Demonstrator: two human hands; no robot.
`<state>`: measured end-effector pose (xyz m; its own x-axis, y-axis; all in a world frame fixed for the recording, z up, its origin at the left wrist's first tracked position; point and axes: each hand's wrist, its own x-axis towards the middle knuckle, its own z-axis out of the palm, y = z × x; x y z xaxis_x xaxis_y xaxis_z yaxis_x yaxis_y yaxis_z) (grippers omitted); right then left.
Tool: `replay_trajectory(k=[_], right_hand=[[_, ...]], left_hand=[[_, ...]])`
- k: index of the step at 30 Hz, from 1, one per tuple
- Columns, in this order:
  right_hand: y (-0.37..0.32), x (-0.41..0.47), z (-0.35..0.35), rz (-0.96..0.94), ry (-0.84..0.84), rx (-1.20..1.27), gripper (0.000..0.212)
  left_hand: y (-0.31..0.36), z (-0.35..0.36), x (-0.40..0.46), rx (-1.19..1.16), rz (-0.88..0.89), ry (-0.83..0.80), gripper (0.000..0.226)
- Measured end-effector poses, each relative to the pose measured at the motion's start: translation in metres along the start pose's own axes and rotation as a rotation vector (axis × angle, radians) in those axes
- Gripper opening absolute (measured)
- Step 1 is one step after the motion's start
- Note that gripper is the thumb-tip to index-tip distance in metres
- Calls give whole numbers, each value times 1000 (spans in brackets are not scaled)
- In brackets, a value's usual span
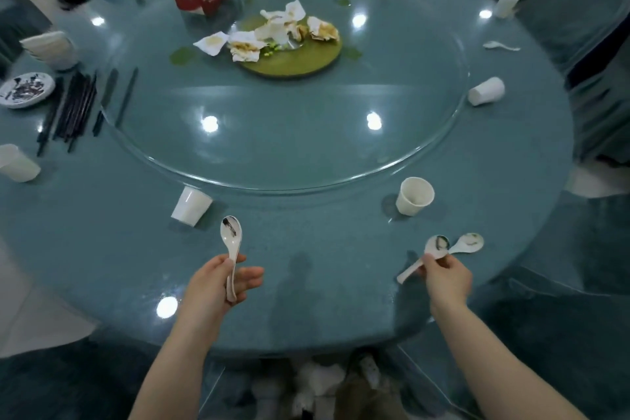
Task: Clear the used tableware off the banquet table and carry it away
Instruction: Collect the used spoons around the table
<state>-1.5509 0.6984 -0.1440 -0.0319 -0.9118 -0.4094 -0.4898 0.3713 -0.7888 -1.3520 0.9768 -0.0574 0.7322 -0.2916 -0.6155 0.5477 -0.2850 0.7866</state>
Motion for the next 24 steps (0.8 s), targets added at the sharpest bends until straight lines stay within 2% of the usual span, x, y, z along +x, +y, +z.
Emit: replay_trajectory(k=[1,4,6,8,10,13,16,20,24], right_hand=[[0,12,-8,29,56,53,4],[-10,44,-26,126,181,285,50],[-18,61,-31,182,169,394,59],[-20,75,-31,229,109,301,42],[-22,80,-31,235,60,64,17],[-24,76,-31,184,21,-146,19],[-26,63,-27,152,-39,-71,15],[-38,29,-26,114,-130,175,19],[-55,-15,-39,60,-228,385,13]], left_hand=[[2,8,0,7,0,-6,24],[6,28,-1,14,13,-22,24],[10,38,-3,29,25,-34,24],[13,44,-7,40,29,-40,24],[15,46,-11,51,28,-42,24],[18,43,-19,82,30,-43,24],[22,37,-23,107,44,-48,24],[30,36,-25,113,87,-89,21],[35,41,-29,157,147,-175,20]])
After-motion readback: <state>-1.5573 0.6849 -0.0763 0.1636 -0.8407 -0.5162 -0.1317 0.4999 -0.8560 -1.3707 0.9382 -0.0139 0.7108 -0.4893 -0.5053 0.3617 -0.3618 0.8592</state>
